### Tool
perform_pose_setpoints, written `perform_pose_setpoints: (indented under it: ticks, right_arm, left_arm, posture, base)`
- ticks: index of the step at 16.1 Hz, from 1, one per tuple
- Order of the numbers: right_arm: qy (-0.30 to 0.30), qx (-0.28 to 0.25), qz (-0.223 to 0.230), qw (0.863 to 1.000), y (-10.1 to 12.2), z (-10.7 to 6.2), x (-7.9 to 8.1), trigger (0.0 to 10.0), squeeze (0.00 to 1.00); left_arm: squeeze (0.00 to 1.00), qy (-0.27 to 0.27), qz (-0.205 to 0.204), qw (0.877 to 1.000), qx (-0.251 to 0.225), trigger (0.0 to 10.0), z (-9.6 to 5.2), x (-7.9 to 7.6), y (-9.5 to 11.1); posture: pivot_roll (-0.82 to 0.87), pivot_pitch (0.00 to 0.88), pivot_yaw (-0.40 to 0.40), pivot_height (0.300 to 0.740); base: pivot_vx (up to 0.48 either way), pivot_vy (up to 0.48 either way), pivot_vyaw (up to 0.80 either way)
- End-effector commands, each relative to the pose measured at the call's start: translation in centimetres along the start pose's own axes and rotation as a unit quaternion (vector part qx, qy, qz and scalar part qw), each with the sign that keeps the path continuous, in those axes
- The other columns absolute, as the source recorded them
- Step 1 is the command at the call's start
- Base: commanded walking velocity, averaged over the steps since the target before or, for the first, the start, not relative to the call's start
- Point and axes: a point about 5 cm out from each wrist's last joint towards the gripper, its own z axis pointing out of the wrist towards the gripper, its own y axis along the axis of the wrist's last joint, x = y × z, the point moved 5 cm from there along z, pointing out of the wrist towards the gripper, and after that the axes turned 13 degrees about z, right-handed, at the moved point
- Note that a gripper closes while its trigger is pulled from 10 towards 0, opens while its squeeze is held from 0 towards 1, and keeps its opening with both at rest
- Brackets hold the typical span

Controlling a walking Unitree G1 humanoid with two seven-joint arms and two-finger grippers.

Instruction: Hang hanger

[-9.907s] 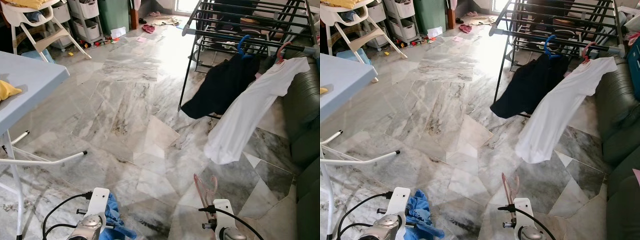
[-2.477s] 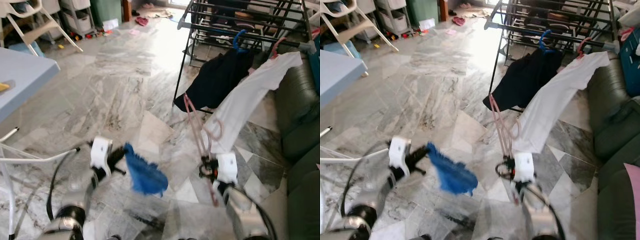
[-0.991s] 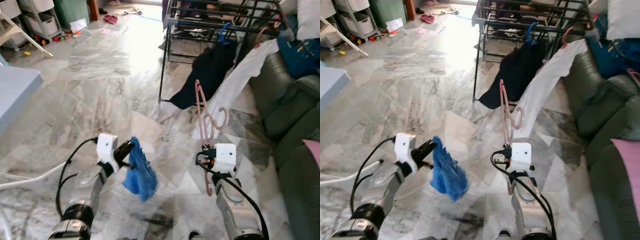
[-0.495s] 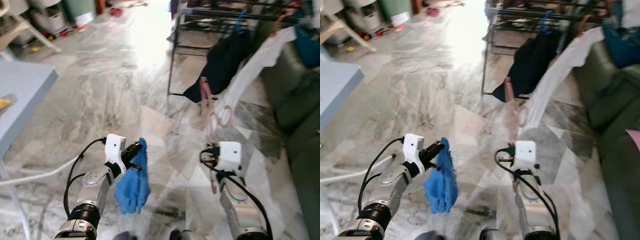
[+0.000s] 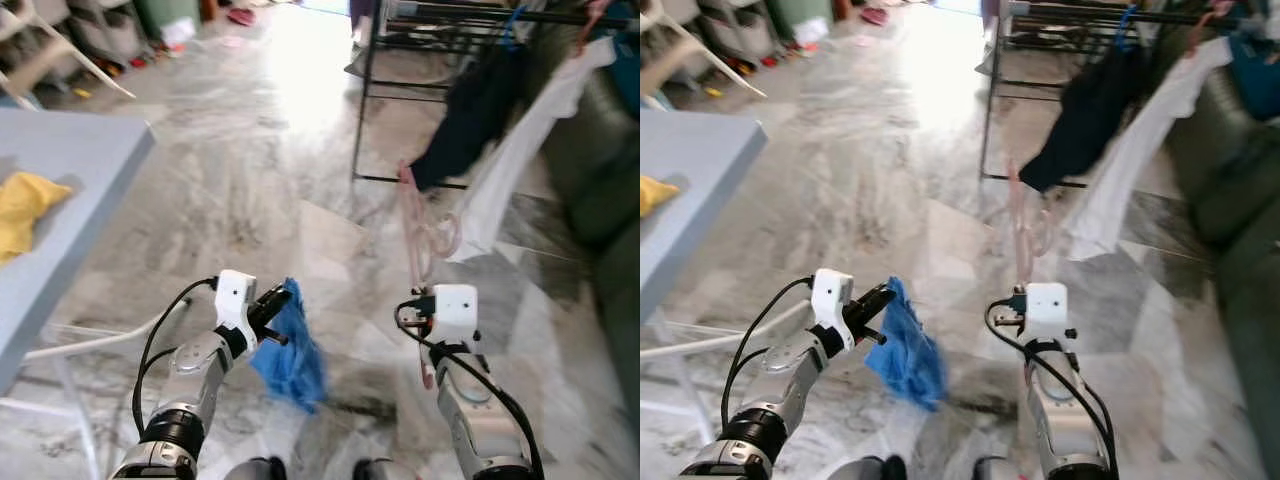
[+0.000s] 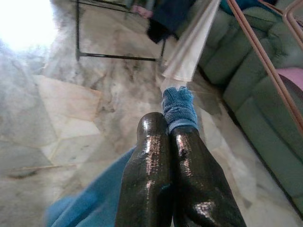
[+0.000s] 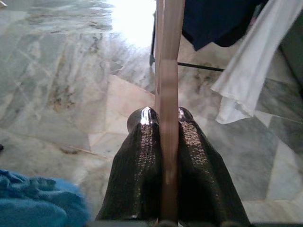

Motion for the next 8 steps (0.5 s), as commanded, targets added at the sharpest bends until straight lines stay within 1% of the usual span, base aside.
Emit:
perform_pose_setpoints:
  ticks: [1,3,5,8]
  right_arm:
    - [0.003,-0.007,-0.006,1.0,0.5,0.0,0.3,10.0,0.0]
    - [0.003,-0.005,-0.005,1.0,0.4,-0.1,0.3,10.0,0.0]
    - [0.0,0.003,-0.005,1.0,0.2,-0.1,0.3,10.0,0.0]
    - [0.001,0.005,-0.006,1.0,0.0,-0.2,0.3,10.0,0.0]
  left_arm:
    - [0.0,-0.001,0.014,1.0,-0.011,10.0,0.0,0.1,0.6]
    - [0.0,-0.003,0.009,1.0,-0.013,10.0,0.0,-0.1,0.6]
    - [0.0,-0.009,-0.009,1.0,-0.019,10.0,0.1,-0.6,0.6]
    - [0.0,-0.013,-0.01,1.0,-0.013,10.0,0.2,-0.9,0.4]
  posture:
    - [-0.13,0.166,0.004,0.74]
    - [-0.14,0.17,0.0,0.74]
    - [-0.14,0.174,0.001,0.74]
    - [-0.14,0.184,0.005,0.74]
  base:
    - [0.0,0.0,0.0]
    - [0.0,0.0,0.0]
    - [0.0,0.0,-0.78]
    - [0.0,0.0,-0.79]
